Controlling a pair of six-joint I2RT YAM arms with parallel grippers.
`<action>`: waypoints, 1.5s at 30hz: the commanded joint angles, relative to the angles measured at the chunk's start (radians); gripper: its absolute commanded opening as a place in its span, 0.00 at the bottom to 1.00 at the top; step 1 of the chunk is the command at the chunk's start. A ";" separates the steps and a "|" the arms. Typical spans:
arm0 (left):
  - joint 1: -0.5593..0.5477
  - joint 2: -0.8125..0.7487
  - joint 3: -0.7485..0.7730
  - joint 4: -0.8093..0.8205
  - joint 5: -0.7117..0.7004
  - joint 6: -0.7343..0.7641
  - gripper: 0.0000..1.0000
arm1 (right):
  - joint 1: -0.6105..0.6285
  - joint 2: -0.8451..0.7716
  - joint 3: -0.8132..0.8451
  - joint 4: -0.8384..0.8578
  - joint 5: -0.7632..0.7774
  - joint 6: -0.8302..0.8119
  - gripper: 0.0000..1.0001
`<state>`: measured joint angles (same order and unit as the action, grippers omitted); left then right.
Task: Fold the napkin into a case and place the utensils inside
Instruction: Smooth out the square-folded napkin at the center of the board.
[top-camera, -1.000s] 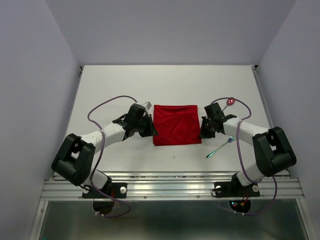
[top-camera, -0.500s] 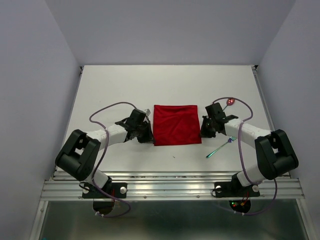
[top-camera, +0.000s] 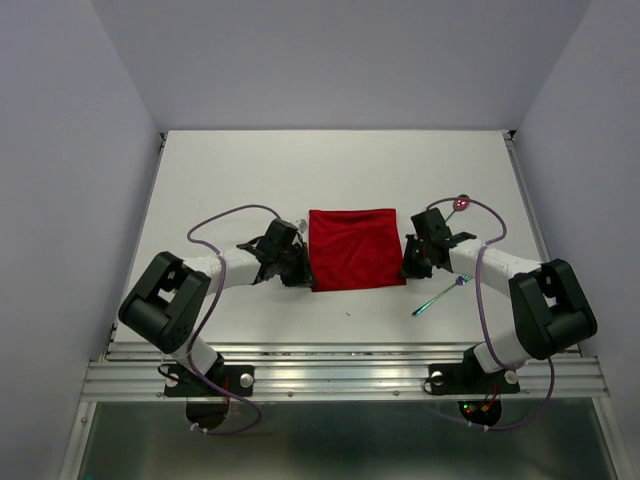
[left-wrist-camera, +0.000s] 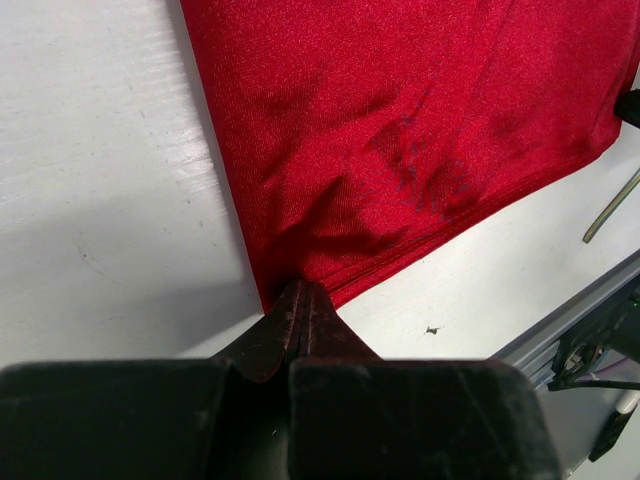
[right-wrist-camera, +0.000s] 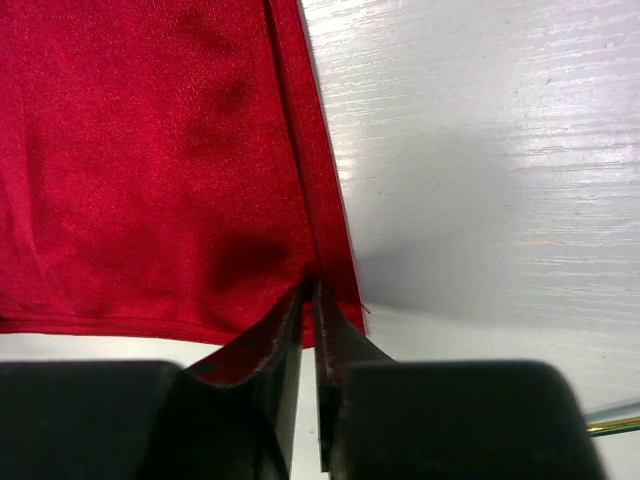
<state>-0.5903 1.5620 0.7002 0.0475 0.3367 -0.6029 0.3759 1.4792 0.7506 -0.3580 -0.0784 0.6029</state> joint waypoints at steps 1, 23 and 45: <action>-0.008 -0.023 0.033 -0.037 -0.010 0.017 0.00 | 0.009 -0.042 -0.011 0.024 0.006 0.017 0.20; -0.008 -0.089 0.140 -0.153 -0.070 0.057 0.00 | 0.009 -0.056 -0.046 0.039 -0.003 0.032 0.26; -0.008 -0.092 0.137 -0.152 -0.076 0.054 0.00 | 0.047 -0.043 -0.077 0.053 -0.011 0.043 0.30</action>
<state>-0.5941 1.4876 0.8257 -0.1024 0.2726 -0.5617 0.4145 1.4223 0.6968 -0.3305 -0.0868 0.6338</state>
